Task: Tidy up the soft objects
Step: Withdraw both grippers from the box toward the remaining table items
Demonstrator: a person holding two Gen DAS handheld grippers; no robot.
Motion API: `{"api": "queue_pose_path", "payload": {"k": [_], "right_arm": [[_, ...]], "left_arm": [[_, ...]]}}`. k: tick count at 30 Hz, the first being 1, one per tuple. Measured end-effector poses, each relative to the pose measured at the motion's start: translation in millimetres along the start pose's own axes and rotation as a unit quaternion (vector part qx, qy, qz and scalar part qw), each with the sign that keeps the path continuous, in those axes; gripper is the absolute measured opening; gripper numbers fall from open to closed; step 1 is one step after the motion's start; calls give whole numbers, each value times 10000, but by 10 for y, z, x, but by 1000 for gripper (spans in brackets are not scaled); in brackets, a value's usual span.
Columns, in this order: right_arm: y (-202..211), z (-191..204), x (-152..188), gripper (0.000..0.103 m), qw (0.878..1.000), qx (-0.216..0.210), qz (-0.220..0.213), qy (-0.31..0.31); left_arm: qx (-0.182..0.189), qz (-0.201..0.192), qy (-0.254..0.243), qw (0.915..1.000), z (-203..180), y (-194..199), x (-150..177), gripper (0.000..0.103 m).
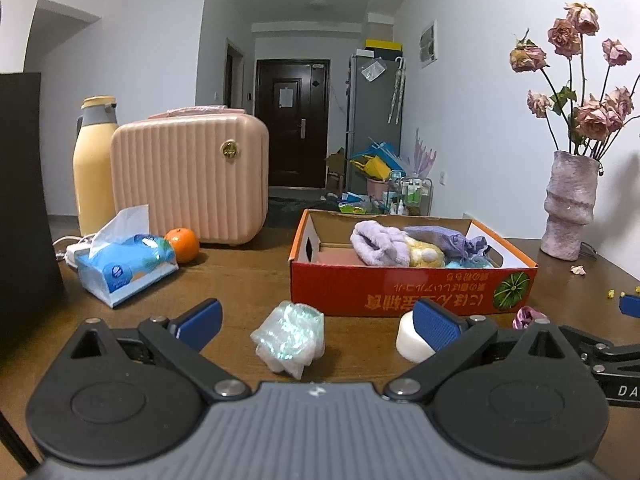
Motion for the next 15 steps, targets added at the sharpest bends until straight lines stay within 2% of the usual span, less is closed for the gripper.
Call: {"api": "queue_pose_path", "payload": {"k": [7, 15], "right_arm": [[4, -72, 65, 103, 9998, -10, 139, -163], [-35, 98, 100, 103, 9995, -233, 213, 17]], "left_arm": [[-42, 195, 93, 9998, 91, -12, 50, 103], [-17, 408, 53, 9992, 118, -95, 99, 103]]}}
Point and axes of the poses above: each gripper's, at about its wrist camera, not at the fingertips, and y roughly against the way its jaws point, z to its left, x to its underside, the point moved 1 cm from there along -y, roughly the way its jaws point, and after that the axes turned 1 degree about -x, right-handed, at the moved point
